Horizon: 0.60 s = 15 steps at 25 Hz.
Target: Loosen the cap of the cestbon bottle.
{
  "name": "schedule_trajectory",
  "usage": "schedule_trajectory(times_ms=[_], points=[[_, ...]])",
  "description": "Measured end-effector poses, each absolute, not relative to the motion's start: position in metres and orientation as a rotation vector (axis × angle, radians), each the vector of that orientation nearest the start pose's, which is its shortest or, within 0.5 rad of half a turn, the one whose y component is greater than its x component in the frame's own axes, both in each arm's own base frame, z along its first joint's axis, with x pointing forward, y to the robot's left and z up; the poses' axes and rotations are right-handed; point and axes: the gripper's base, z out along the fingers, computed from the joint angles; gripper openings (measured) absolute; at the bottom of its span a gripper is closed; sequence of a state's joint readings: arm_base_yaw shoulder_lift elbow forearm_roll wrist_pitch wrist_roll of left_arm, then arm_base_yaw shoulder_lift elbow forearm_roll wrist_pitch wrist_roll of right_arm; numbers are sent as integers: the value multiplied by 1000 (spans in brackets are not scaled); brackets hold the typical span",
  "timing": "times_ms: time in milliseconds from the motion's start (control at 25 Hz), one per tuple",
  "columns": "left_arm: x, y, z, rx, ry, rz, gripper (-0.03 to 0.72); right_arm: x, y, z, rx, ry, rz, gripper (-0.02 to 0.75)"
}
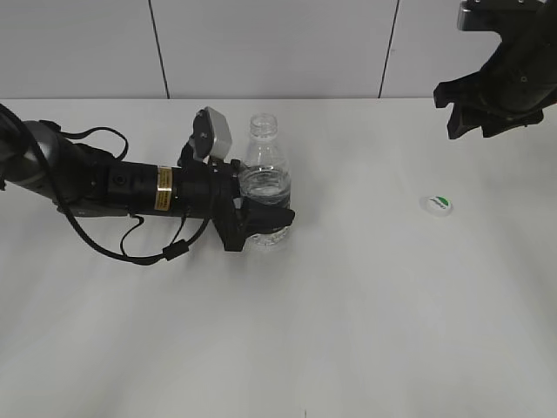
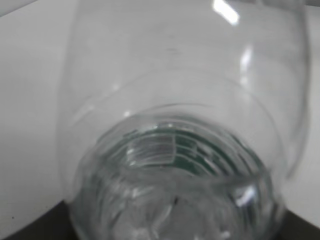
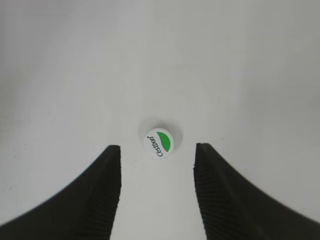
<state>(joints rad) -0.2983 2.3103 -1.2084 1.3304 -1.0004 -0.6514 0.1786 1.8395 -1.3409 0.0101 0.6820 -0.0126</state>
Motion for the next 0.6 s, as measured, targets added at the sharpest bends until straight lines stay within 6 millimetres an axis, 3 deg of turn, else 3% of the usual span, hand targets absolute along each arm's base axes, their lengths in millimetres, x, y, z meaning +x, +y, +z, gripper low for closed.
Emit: schedule_trajectory(times_ms=[600], points=[[371,-192,72,1235,1640,-933,412,386,70,225,-249,2658,61,368]])
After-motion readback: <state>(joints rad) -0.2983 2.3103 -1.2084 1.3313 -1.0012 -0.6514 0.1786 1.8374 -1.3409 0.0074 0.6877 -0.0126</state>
